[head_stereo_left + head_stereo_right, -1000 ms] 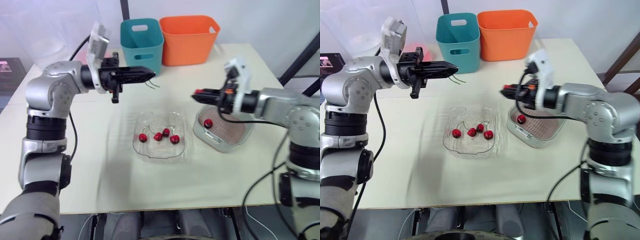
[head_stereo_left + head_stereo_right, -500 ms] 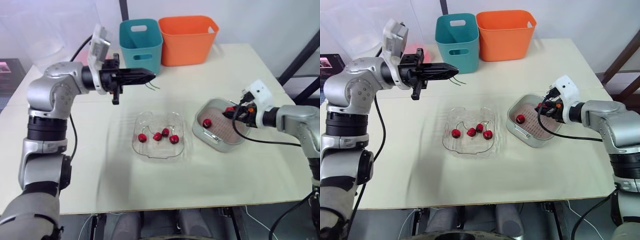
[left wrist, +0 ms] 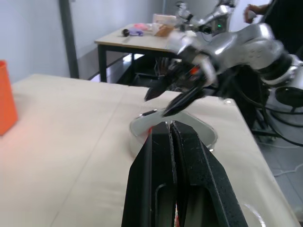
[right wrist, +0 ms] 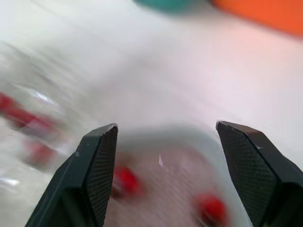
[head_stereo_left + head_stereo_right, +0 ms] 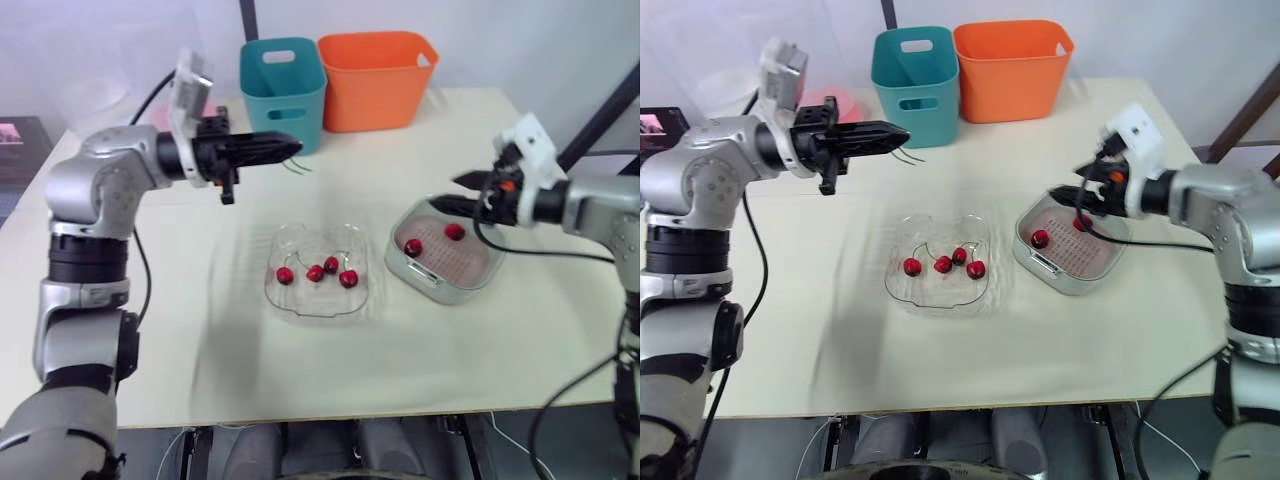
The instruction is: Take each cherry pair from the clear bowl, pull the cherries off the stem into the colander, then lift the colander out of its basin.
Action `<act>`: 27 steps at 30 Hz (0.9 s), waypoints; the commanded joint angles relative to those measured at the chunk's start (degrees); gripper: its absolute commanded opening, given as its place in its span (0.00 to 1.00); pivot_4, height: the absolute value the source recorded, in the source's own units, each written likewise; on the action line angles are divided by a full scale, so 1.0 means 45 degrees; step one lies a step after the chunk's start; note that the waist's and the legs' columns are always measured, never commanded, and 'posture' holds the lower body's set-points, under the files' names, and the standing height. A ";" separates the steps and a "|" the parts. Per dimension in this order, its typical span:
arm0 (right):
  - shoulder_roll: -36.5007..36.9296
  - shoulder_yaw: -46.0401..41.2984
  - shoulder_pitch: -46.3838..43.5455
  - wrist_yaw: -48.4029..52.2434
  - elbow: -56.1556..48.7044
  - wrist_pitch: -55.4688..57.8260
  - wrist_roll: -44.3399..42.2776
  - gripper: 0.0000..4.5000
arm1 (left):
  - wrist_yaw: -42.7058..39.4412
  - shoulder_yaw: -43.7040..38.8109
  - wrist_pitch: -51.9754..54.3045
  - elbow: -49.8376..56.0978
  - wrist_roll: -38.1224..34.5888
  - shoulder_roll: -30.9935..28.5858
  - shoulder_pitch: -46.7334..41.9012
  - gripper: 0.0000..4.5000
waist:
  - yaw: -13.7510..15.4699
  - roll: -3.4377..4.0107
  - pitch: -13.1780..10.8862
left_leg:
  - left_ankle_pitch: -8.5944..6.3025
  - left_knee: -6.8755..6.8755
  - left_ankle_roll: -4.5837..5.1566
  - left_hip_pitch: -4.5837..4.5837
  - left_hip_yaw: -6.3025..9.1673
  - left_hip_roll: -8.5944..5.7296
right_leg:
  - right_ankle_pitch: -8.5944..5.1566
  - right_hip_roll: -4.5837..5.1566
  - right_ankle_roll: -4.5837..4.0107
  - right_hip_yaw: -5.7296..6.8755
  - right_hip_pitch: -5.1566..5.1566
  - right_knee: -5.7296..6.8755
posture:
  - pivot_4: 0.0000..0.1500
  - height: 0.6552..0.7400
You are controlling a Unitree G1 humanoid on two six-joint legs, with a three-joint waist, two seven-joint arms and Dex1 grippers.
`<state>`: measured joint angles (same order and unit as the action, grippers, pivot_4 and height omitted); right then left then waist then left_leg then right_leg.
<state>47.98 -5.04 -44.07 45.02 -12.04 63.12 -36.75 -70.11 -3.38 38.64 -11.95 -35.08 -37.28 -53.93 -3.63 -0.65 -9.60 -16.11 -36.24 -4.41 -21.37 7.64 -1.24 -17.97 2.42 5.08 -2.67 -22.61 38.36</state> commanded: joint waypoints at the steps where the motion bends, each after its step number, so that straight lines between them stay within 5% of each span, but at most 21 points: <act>1: -0.1238 0.0162 -0.1332 -0.0786 -0.1965 0.1411 -0.1435 0.79 | 0.0706 -0.0287 -0.0280 -0.0560 0.0930 -0.0795 0.0636 0.00 | -0.0082 0.0006 0.0004 | 0.0001 0.0005 -0.0001 0.0004 0.0015 0.0006 | 0.0000 -0.0013 0.0000 0.0002 -0.0006 0.0011 | 1.00 1.00; 9: -0.5121 0.2290 -0.1802 -0.2751 -0.3713 0.2794 -0.2401 0.79 | 0.2180 -0.1907 0.2331 -0.1443 0.0271 -0.1665 0.3854 0.00 | 0.0028 -0.0001 0.0006 | 0.0004 -0.0009 -0.0007 -0.0045 0.0055 -0.0031 | 0.0000 0.0047 -0.0001 0.0027 -0.0032 0.0012 | 1.00 1.00; 18: -0.5954 0.3450 -0.1326 -0.3189 -0.3493 0.2548 -0.2002 0.79 | 0.3548 -0.2552 0.1954 -0.2754 0.0673 -0.1237 0.5501 0.00 | 0.0264 -0.0013 0.0012 | 0.0015 -0.0009 -0.0026 -0.0035 0.0075 -0.0036 | 0.0003 0.0058 -0.0004 0.0047 -0.0030 0.0031 | 1.00 1.00; 21: -0.5901 0.3479 -0.1262 -0.3145 -0.3522 0.2573 -0.1982 0.80 | 0.3571 -0.2712 0.2162 -0.2833 0.0528 -0.1334 0.5380 0.22 | 0.0239 -0.0014 0.0012 | 0.0016 -0.0006 -0.0029 -0.0025 0.0069 -0.0037 | 0.0004 0.0059 -0.0006 0.0046 -0.0029 0.0037 | 1.00 1.00; 27: -0.5837 0.3433 -0.1196 -0.3203 -0.3369 0.2536 -0.1847 0.80 | 0.3112 -0.2957 0.2410 -0.2642 0.0331 -0.2014 0.5258 0.91 | 0.0170 -0.0014 0.0012 | 0.0016 0.0007 -0.0029 -0.0024 0.0066 -0.0027 | 0.0004 0.0049 -0.0006 0.0045 -0.0042 0.0036 | 1.00 1.00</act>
<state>21.64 11.03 -49.19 30.68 -26.44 75.42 -45.17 -55.11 -14.45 49.77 -25.10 -33.08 -44.60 -29.25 -2.87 -0.71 -9.55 -16.03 -36.19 -4.53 -21.48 7.94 -1.35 -17.96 2.63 5.05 -2.47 -22.82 38.52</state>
